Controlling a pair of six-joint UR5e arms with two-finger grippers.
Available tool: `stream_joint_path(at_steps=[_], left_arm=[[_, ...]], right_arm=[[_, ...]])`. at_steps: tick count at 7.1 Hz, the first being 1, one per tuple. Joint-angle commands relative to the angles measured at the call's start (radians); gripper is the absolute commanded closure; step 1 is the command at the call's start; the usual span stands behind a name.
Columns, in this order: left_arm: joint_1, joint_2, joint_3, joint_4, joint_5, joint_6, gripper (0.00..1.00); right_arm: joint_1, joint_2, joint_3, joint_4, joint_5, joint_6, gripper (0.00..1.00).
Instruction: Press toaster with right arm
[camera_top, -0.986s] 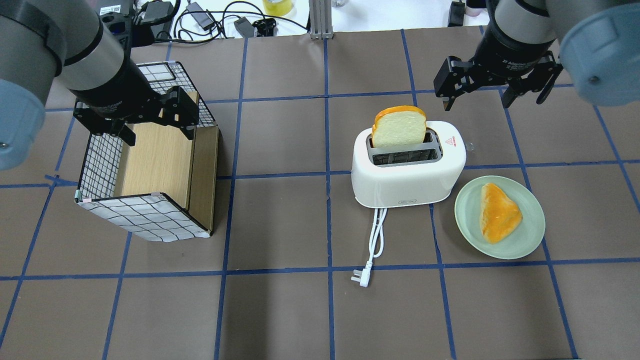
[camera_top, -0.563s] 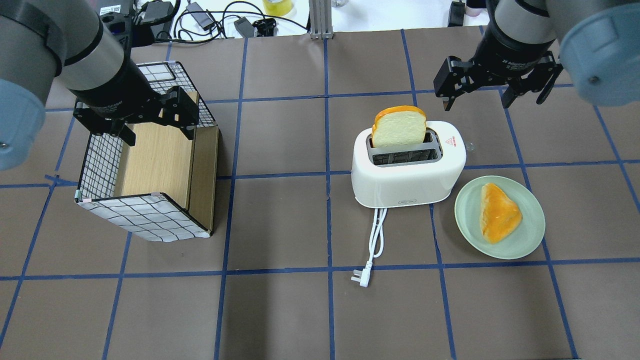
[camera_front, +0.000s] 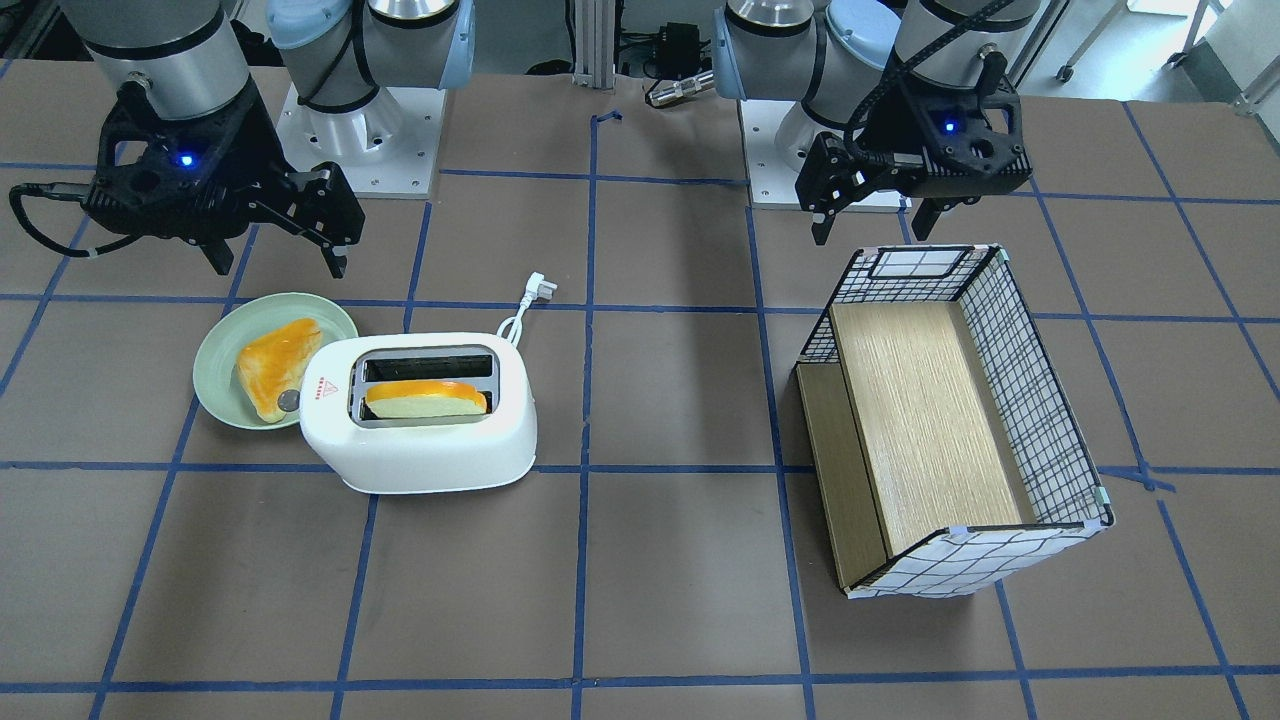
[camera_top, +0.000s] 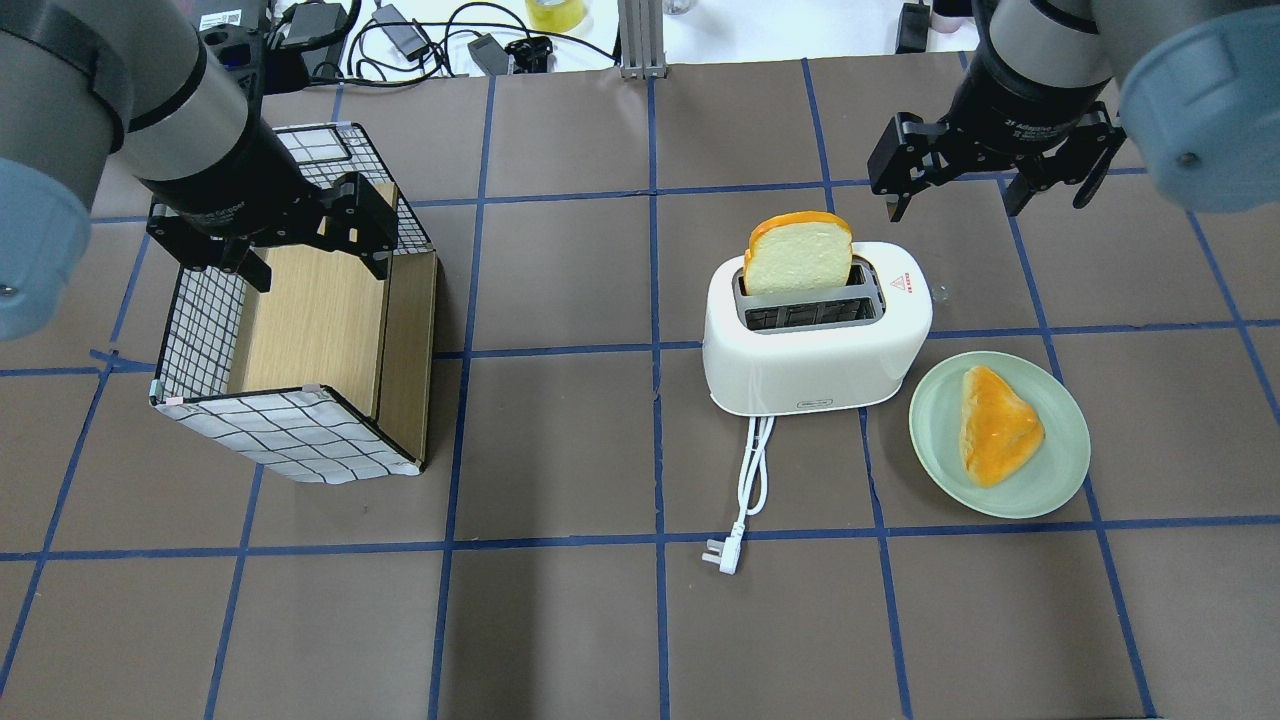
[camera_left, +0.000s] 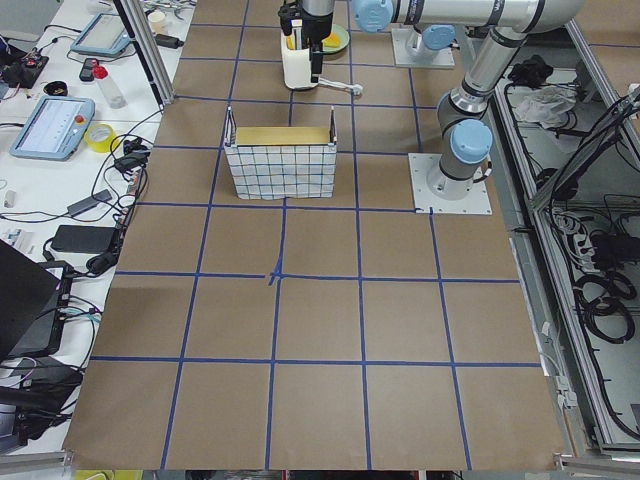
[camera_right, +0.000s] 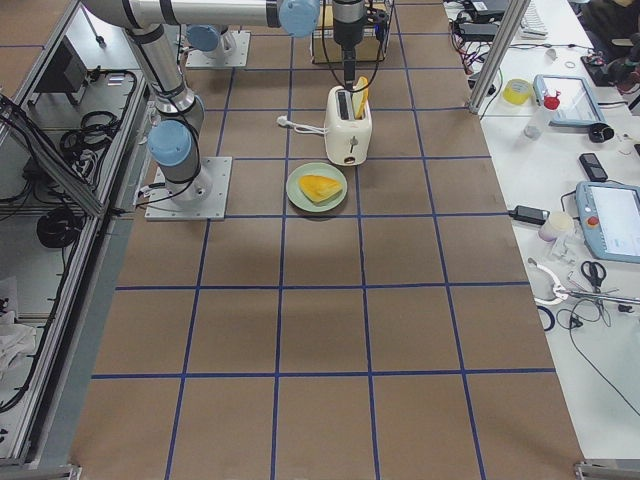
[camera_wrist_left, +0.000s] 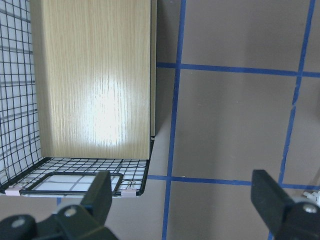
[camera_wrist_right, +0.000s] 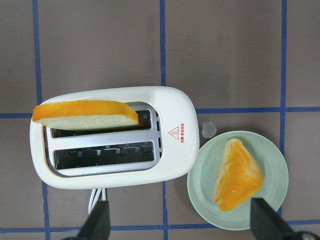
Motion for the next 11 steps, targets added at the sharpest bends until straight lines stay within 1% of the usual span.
stream_joint_path(at_steps=[1,5,6,7,8,9,10,11], left_arm=[[0.000,0.000,0.000,0.000,0.000,0.000,0.00],[0.000,0.000,0.000,0.000,0.000,0.000,0.00],[0.000,0.000,0.000,0.000,0.000,0.000,0.00],[0.000,0.000,0.000,0.000,0.000,0.000,0.00],[0.000,0.000,0.000,0.000,0.000,0.000,0.00],[0.000,0.000,0.000,0.000,0.000,0.000,0.00],[0.000,0.000,0.000,0.000,0.000,0.000,0.00],[0.000,0.000,0.000,0.000,0.000,0.000,0.00]], right_arm=[[0.000,0.000,0.000,0.000,-0.001,0.000,0.00],[-0.003,0.000,0.000,-0.003,-0.001,-0.005,0.00],[-0.021,0.003,-0.003,-0.030,-0.011,-0.134,0.00],[-0.081,0.006,-0.002,-0.063,-0.028,-0.231,0.01],[-0.175,0.006,0.002,-0.061,-0.007,-0.312,0.10],[-0.245,0.008,0.005,-0.061,0.019,-0.396,0.31],[-0.277,0.009,0.006,-0.063,0.039,-0.394,0.65],[-0.282,0.038,0.011,-0.066,0.138,-0.358,0.92]])
